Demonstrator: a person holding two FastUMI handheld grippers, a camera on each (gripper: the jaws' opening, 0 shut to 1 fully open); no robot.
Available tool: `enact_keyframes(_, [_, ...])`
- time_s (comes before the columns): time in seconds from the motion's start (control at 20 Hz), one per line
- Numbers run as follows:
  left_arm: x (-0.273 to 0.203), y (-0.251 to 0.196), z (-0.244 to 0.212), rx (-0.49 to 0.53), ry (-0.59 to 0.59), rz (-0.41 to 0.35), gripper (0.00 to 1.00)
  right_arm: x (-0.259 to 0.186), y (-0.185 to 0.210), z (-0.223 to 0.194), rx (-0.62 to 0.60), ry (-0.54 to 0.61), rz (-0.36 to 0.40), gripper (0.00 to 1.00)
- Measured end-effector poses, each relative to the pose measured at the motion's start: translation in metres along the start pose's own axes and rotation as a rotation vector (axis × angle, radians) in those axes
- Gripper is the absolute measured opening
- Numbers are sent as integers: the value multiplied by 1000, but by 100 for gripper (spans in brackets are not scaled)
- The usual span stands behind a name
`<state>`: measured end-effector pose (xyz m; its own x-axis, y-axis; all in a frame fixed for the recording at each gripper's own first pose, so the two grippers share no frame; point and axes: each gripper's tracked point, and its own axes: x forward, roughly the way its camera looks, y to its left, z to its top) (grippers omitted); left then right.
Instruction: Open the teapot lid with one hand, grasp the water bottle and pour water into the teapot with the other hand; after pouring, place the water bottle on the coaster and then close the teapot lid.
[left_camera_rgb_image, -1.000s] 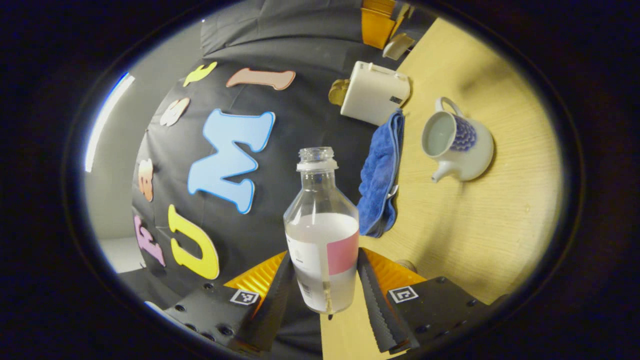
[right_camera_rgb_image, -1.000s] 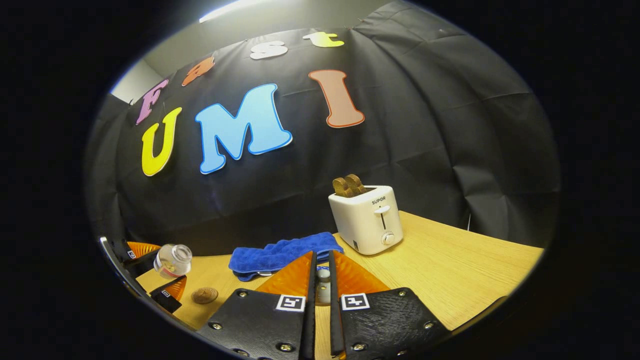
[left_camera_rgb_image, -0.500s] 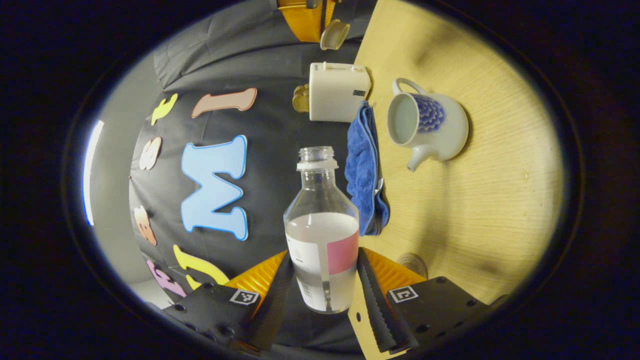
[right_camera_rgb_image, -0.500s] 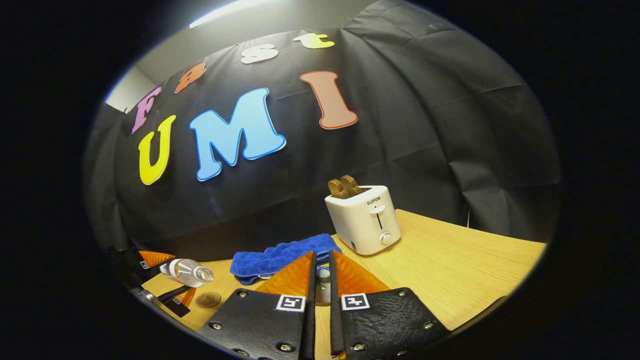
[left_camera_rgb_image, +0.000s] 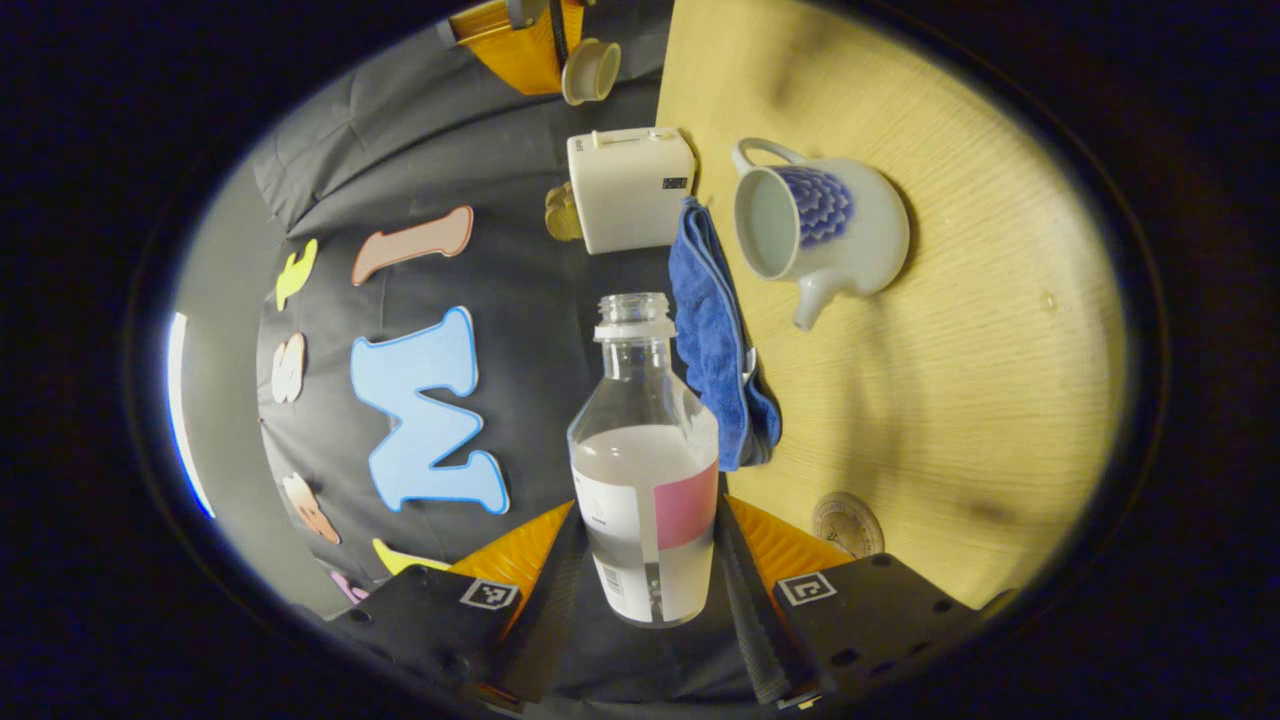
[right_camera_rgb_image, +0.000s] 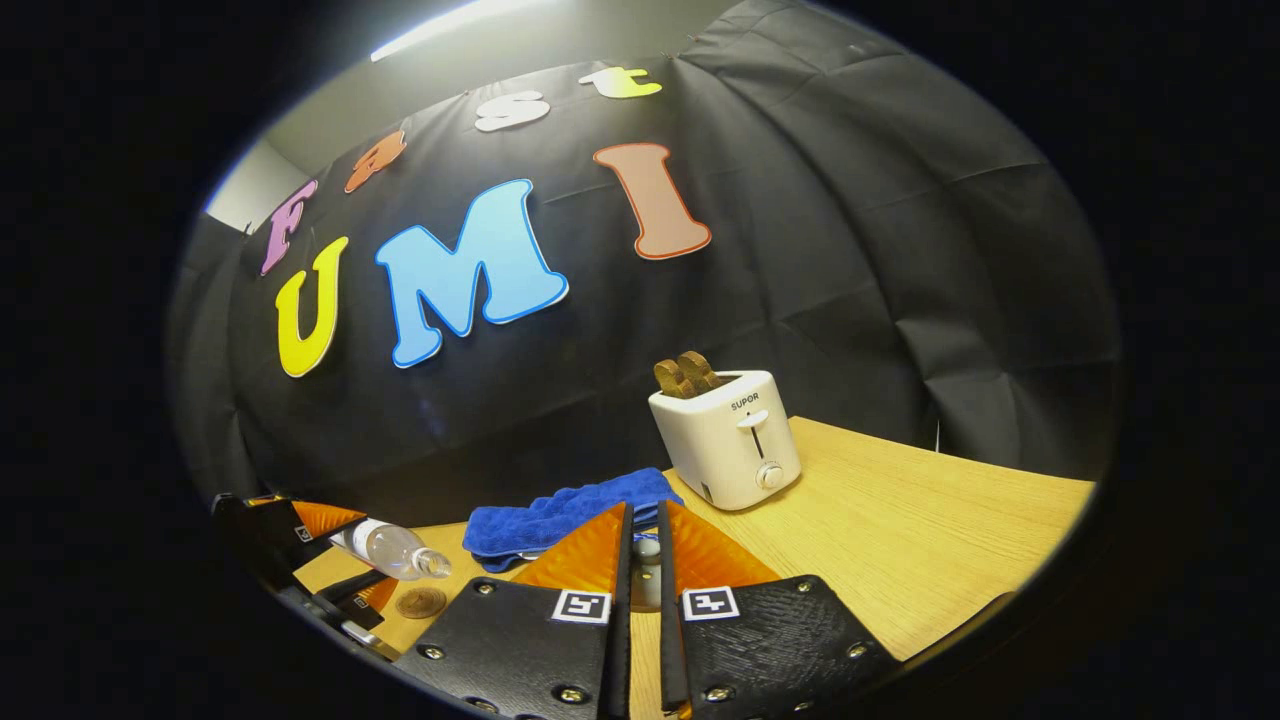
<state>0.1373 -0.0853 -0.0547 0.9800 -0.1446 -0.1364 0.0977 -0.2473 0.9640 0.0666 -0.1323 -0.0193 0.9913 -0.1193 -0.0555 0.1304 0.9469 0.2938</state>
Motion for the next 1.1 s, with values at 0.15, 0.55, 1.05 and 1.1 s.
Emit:
enact_keyframes(0.15, [-1, 1, 1, 28, -3, 4, 84, 0, -2, -1, 7, 3, 1, 12])
enact_keyframes(0.55, [-5, 6, 10, 101, -22, 16, 84, 0, -2, 1, 17, 5, 5, 12])
enact_keyframes(1.05, [-5, 9, 10, 151, -26, 14, 84, -1, -3, 0, 33, 9, 13, 12])
enact_keyframes(1.1, [-5, 9, 10, 153, -26, 15, 84, -1, -3, 1, 35, 10, 13, 12])
